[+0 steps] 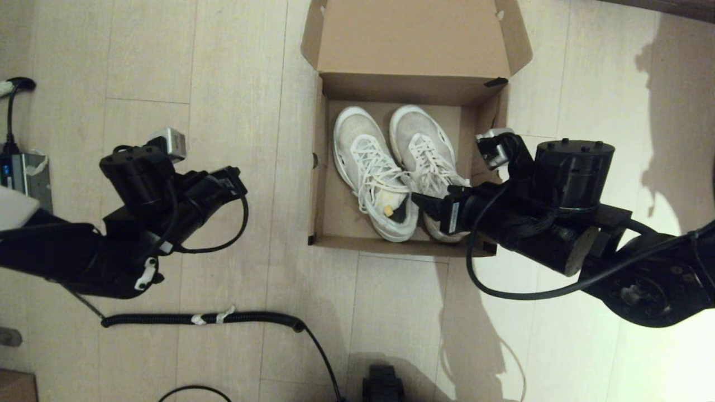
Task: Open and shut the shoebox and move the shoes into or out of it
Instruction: Put the shoes out of the shoe box
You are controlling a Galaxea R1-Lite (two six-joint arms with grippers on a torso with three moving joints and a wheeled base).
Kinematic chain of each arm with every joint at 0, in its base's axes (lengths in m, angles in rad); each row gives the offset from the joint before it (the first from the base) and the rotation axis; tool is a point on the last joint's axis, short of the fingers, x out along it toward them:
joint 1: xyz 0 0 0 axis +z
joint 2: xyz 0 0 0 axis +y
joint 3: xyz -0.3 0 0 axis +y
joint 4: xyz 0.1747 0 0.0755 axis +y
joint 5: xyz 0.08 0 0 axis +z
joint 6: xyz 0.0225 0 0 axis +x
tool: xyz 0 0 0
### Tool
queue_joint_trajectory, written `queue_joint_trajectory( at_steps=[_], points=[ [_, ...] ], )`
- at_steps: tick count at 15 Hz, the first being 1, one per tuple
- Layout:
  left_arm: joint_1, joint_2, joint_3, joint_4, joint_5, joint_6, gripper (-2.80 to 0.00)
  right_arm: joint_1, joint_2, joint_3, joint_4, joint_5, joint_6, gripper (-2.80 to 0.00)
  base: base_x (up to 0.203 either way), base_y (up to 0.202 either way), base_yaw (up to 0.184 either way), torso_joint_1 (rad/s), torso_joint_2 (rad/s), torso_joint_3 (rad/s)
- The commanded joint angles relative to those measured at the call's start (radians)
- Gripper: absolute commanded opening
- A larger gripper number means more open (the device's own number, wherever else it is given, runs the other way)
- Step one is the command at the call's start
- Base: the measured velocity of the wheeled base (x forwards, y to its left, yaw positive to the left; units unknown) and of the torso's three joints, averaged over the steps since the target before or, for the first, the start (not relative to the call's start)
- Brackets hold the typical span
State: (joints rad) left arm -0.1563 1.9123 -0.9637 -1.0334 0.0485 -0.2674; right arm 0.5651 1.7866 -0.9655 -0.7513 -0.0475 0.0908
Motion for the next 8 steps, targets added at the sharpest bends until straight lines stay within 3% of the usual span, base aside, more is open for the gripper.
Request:
queue_joint_trajectory(
  at_steps=[1,8],
  points=[
    [0.015,-0.026,0.012,-0.007,0.001,-0.004,-2.8,0.034,0.067,-0.003,-0.034,-0.035,-0.01,0.0,0.0,0.0,0.0,0.0,0.0,0.0],
    [0.051,-0.031,0.028,-0.031,-0.004,-0.007,-2.8,0.062,0.126,-0.025,-0.085,-0.153,-0.054,0.0,0.0,0.0,0.0,0.0,0.0,0.0]
  ],
)
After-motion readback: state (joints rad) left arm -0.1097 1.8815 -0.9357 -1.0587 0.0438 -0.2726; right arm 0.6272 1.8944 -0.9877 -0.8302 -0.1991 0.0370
